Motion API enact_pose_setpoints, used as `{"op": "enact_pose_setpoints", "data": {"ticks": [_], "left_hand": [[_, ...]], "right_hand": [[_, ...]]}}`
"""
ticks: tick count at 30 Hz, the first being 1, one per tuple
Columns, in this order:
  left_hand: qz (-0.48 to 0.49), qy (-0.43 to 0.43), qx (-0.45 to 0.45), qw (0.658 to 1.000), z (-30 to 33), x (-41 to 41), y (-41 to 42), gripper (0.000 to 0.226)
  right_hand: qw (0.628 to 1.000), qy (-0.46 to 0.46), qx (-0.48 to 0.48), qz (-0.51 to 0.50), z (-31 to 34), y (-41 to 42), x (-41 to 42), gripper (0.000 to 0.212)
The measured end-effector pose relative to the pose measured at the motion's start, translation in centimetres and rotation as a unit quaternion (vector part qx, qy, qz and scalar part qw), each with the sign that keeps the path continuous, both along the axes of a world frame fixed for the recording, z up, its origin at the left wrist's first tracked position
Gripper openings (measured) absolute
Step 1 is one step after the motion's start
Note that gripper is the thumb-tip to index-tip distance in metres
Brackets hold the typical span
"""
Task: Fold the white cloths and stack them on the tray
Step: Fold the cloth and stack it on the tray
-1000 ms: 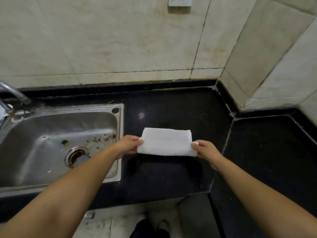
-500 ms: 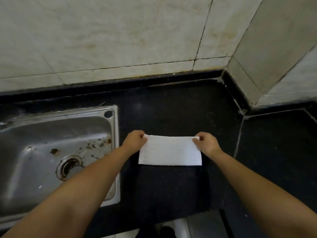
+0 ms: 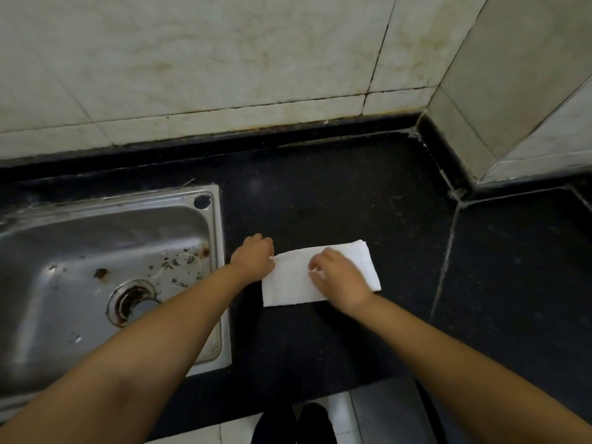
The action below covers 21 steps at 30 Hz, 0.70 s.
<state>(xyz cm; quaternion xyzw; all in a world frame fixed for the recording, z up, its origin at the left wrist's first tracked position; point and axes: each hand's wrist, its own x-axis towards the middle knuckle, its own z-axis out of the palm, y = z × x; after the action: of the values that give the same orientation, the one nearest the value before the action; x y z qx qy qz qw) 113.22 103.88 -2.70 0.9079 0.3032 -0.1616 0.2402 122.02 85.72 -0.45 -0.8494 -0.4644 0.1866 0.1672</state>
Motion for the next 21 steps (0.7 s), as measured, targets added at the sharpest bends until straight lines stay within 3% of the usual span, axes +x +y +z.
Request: {"op": "enact_pose_setpoints", "data": {"ticks": [4, 9, 13, 16, 19, 21], "left_hand": [[0.088, -0.038, -0.106, 0.99, 0.2, -1.9, -0.1, 0.01], [0.214, -0.101, -0.175, 0.956, -0.1, -3.2, -0.1, 0.013], [0.235, -0.12, -0.184, 0.947, -0.1, -3.3, -0.3, 0.008], [0.25, -0.126, -0.224, 0.934, 0.3, -3.1, -0.5, 0.018], [0.292, -0.138, -0.312, 0.893, 1.4, -2.1, -0.5, 0.021], [0.295, -0.14, -0.352, 0.877, 2.5, -0.7, -0.7, 0.018]], "right_hand": [[0.993, -0.002, -0.009, 0.114, -1.2, 1.0, -7.2, 0.032], [0.993, -0.061, -0.057, 0.082, -2.6, 2.1, -10.0, 0.043], [0.991, -0.074, -0.076, 0.077, -2.7, 2.9, -10.1, 0.03], [0.997, -0.015, -0.067, 0.042, -2.3, 2.8, -9.6, 0.021], [0.994, 0.094, -0.013, -0.063, -1.3, 1.8, -8.4, 0.014], [0.984, 0.119, 0.03, -0.129, -0.6, 0.7, -7.0, 0.009]]}}
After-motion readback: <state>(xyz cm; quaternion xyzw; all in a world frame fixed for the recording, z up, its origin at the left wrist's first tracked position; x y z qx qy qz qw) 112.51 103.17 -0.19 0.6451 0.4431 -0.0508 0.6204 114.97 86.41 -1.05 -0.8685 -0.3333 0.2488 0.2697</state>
